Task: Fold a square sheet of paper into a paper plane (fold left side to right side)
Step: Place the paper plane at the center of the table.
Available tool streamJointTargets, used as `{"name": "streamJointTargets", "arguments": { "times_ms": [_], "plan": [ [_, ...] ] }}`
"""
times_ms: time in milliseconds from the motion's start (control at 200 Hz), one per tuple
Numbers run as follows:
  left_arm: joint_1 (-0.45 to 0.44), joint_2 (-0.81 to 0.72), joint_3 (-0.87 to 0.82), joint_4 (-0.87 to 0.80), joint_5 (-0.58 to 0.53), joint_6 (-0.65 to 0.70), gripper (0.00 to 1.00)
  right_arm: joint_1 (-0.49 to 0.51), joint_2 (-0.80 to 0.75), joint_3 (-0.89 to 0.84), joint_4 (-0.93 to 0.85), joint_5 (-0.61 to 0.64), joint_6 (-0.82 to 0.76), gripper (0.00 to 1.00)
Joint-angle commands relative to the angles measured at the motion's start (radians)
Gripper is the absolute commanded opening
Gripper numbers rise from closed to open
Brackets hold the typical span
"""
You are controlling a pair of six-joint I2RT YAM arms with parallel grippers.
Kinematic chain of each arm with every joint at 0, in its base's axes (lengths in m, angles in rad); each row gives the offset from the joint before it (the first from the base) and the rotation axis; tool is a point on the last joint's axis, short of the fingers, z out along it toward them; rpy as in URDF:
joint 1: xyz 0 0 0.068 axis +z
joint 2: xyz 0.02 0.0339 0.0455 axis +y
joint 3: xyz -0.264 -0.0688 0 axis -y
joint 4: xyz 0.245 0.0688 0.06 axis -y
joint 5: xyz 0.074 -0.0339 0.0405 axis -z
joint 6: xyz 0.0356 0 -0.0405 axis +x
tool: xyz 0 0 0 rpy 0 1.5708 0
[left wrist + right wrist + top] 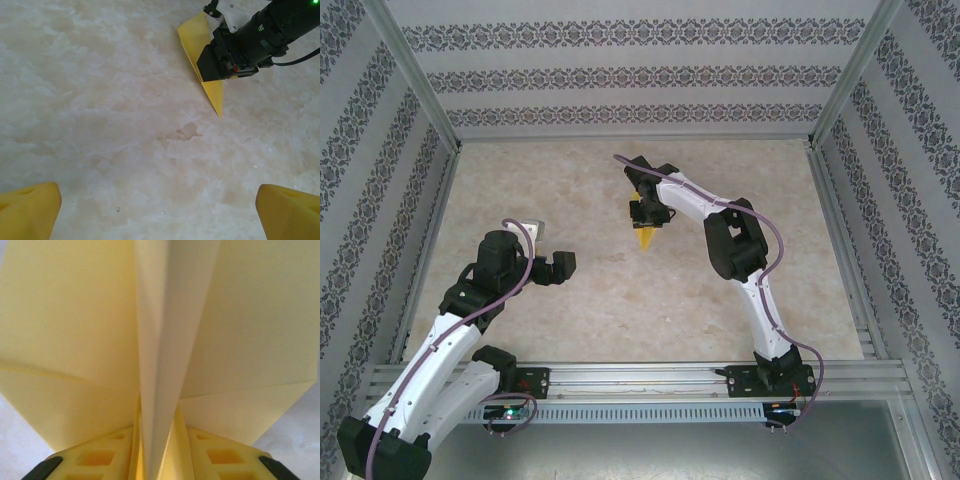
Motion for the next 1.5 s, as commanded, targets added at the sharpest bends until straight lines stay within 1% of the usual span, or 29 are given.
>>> {"name": "streamJointTargets", "arguments": {
  "times_ms": [0, 160, 769, 1109, 1234, 1494],
  "plan": [
    [0.017, -0.001, 0.024, -0.025, 0.010, 0.024, 1.00, 0.017, 0.033, 0.022, -0.046, 0.019, -0.029, 0.33],
    [0.016, 0.001, 0.024, -0.021, 0.008, 0.024, 1.00, 0.020, 0.024, 0.023, -0.062, 0.040, -0.053, 0.39],
    [0.017, 0.010, 0.024, -0.017, 0.006, 0.024, 1.00, 0.029, -0.035, 0.003, -0.048, 0.048, -0.025, 0.39],
    [0.016, 0.010, 0.023, -0.022, 0.002, 0.019, 1.00, 0.039, -0.105, -0.036, -0.037, 0.065, -0.024, 0.44],
    [0.017, 0.010, 0.024, -0.024, 0.002, 0.021, 1.00, 0.043, -0.140, -0.063, -0.027, 0.072, -0.022, 0.47],
    [0.017, 0.007, 0.021, -0.028, -0.007, 0.015, 1.00, 0.052, -0.213, -0.118, -0.006, 0.094, -0.022, 0.57]
  ]
}}
